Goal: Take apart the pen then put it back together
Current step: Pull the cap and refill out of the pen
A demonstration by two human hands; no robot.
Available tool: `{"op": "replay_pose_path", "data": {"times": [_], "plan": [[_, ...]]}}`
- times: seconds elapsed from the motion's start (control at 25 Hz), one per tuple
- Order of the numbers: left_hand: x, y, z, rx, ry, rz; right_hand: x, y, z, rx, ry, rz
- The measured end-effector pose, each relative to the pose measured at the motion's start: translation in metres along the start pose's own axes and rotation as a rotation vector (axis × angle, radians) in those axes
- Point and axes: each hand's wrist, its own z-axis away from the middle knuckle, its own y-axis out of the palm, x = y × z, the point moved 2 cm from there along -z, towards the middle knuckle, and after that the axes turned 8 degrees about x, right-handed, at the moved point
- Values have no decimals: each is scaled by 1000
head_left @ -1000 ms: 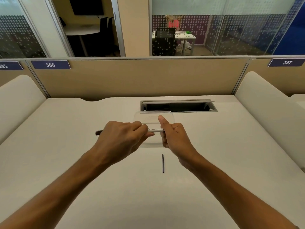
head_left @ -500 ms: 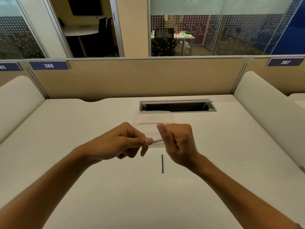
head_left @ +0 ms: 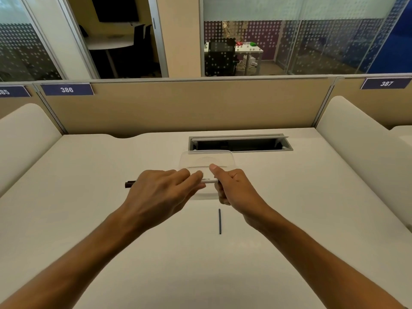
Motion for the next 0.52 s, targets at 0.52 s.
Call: {"op": "replay_pose_path", "data": {"times": [0.52], "plan": [[12, -5, -8, 189, -180, 966, 13, -7, 10, -220, -867, 356]]}}
